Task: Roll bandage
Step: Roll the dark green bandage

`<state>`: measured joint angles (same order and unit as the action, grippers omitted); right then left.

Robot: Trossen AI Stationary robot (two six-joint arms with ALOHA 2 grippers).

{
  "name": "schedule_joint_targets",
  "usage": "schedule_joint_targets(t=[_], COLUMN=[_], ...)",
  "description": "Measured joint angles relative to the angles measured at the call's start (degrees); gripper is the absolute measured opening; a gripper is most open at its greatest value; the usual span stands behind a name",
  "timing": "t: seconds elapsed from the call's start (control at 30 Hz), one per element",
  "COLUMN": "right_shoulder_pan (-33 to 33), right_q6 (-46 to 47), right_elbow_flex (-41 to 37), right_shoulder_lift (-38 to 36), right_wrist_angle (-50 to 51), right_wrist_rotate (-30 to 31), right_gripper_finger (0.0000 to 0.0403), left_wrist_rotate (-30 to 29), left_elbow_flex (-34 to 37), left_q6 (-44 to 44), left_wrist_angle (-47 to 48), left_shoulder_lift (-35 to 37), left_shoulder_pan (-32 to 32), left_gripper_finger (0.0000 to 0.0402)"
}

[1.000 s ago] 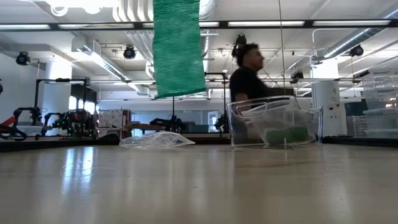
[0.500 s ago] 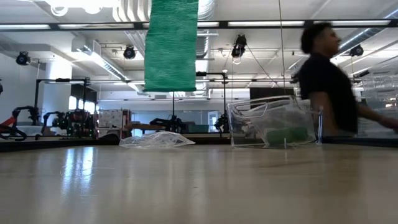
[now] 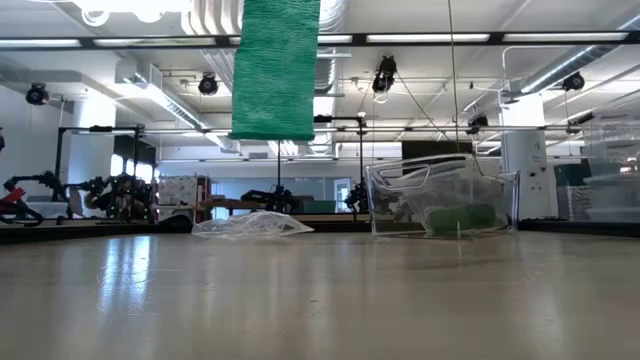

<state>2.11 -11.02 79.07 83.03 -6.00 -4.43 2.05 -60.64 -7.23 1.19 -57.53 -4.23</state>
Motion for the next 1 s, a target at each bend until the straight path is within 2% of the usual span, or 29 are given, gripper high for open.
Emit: schedule_joint_targets(t=[0.27,0.43,0.5,0.6,0.73,0.8,0.83,1.0], right_shoulder_pan=[0.0,-0.13,-0.11,-0.11,-0.09,-0.09,-0.09,-0.09], right_q6=[-3.61,-4.24,-3.62,-3.26,-2.59,-0.17,2.06,10.71], right_elbow_flex=[0.0,0.0,0.0,0.0,0.0,0.0,0.0,0.0], right_shoulder_lift=[0.15,0.28,0.28,0.28,0.32,0.34,0.34,0.03], right_wrist_angle=[1.2,1.33,1.44,2.23,2.85,2.25,1.57,0.83], right_wrist_rotate=[0.0,-1.87,-1.92,-1.93,-1.61,-1.58,-1.61,-1.85], right_gripper_finger=[0.0013,0.0013,0.0013,0.0013,0.0013,0.0013,0.0014,0.0042], left_wrist_rotate=[0.08,0.12,0.26,0.63,0.75,0.89,0.89,1.36], left_elbow_flex=[0.0,0.0,0.0,0.0,0.0,0.0,0.0,-0.04], left_q6=[2.74,3.22,2.6,2.15,2.02,2.02,2.07,1.77], left_wrist_angle=[-1.0,-2.02,-2.05,-2.05,-2.21,-2.27,-2.47,-2.69], left_shoulder_lift=[-1.17,-2.31,-2.44,-2.5,-2.5,-2.5,-2.49,-2.25], left_shoulder_pan=[0.0,0.0,0.03,0.2,0.2,0.2,0.2,0.2], left_gripper_finger=[0.0299,0.0288,0.0268,0.0212,0.0102,0.0039,0.0022,0.0033])
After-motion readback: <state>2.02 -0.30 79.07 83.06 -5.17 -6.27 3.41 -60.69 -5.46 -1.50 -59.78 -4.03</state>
